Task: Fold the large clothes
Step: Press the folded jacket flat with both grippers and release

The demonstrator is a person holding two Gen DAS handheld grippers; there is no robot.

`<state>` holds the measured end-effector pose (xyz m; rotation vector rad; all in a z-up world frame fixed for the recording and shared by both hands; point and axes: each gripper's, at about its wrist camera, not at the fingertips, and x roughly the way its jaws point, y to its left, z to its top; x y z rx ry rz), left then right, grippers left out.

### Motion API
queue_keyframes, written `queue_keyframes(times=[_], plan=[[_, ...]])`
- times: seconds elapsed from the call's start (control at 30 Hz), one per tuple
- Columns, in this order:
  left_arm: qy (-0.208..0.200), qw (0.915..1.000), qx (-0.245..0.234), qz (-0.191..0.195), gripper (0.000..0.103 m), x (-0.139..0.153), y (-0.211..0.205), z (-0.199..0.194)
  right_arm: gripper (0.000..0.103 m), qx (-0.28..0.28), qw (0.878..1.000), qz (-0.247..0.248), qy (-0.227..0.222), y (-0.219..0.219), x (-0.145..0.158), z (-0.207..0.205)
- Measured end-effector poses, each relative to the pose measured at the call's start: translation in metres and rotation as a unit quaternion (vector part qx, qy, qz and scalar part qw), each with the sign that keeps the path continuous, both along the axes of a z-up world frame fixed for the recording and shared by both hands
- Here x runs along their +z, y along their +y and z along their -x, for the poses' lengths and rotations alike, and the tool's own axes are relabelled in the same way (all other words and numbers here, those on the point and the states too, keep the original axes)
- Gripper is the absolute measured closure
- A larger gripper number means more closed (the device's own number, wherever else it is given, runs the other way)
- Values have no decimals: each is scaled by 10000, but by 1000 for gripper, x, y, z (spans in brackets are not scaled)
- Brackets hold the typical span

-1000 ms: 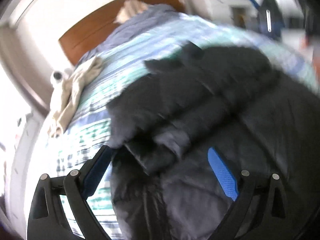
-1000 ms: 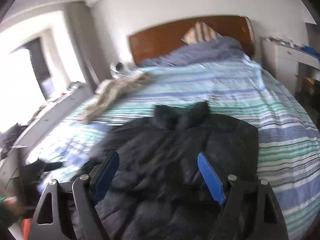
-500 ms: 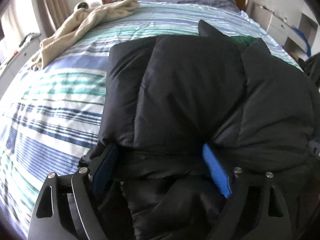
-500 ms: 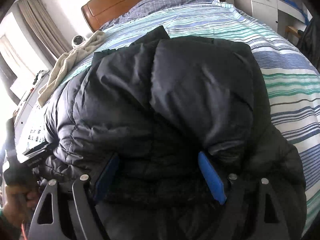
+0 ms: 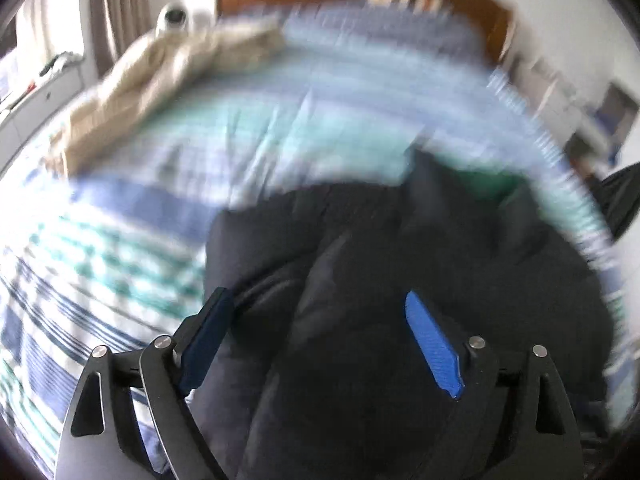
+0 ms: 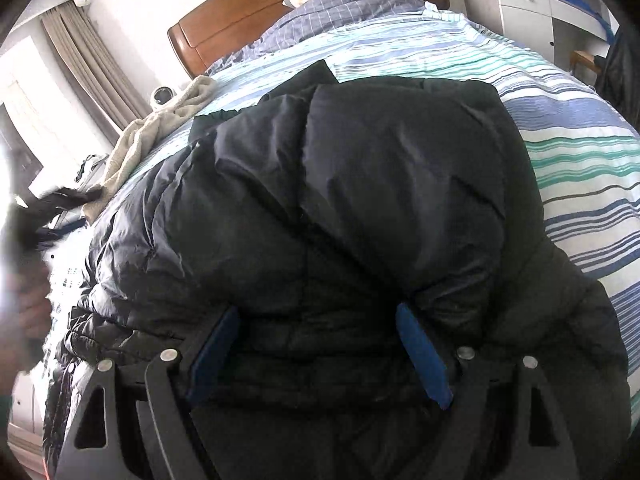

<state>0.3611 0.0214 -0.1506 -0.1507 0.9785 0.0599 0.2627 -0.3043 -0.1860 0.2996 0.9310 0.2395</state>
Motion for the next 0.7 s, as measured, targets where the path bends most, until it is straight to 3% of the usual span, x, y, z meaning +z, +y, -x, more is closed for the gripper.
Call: queue_keyframes(times=[0.03, 0.13, 0.23, 0.33, 0.43, 0.53, 0.63, 0.67, 0.7], plan=[[212, 9996, -40, 181, 9, -21, 5, -5, 20, 10, 10000, -25, -24, 0, 0, 1], [80, 9997, 17, 238, 8, -22, 6, -2, 20, 5, 10000, -29, -42, -6, 0, 7], [31, 9999, -124, 84, 14, -1, 4, 9, 20, -9, 10000, -57, -78, -11, -1, 11], [-392, 9986, -203, 290, 11, 29, 7, 18, 20, -21, 9999, -73, -112, -13, -1, 13], [-652, 9962, -66, 572, 6, 43, 16, 1, 20, -31, 9999, -71, -130, -11, 0, 13], [-382, 9967, 256, 674, 5, 18, 25, -33, 20, -34, 9999, -66, -133, -10, 0, 13], [342, 9948, 598, 744, 0, -37, 41, -50, 20, -16, 9999, -58, -147, -8, 0, 13], [280, 9921, 647, 1038, 0, -46, 49, -49, 20, 2, 9999, -31, -151, -8, 1, 13], [211, 9914, 686, 1090, 0, -46, 51, -47, 20, 1, 9999, -6, -147, -7, 0, 12]])
